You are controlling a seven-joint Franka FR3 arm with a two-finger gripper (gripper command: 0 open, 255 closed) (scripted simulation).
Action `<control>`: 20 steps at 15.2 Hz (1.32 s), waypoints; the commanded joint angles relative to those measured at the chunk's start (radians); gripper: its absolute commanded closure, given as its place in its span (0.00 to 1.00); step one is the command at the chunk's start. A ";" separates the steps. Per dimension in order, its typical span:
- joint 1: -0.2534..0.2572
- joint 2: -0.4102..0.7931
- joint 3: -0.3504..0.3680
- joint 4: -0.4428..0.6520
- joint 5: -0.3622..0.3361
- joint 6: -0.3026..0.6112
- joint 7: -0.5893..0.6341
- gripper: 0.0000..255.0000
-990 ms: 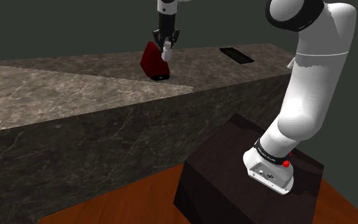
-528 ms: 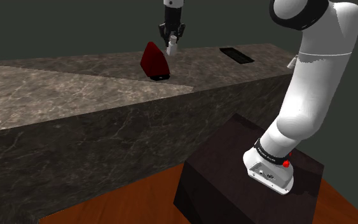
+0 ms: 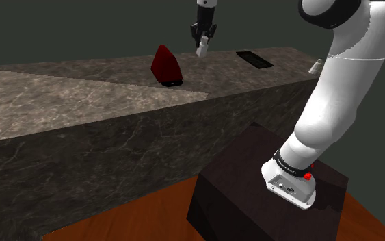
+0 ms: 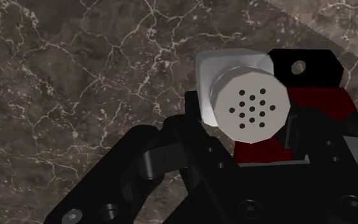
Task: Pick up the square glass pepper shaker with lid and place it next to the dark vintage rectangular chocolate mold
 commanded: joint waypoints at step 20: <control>-0.302 0.136 -0.156 0.185 0.049 -0.045 -0.455 1.00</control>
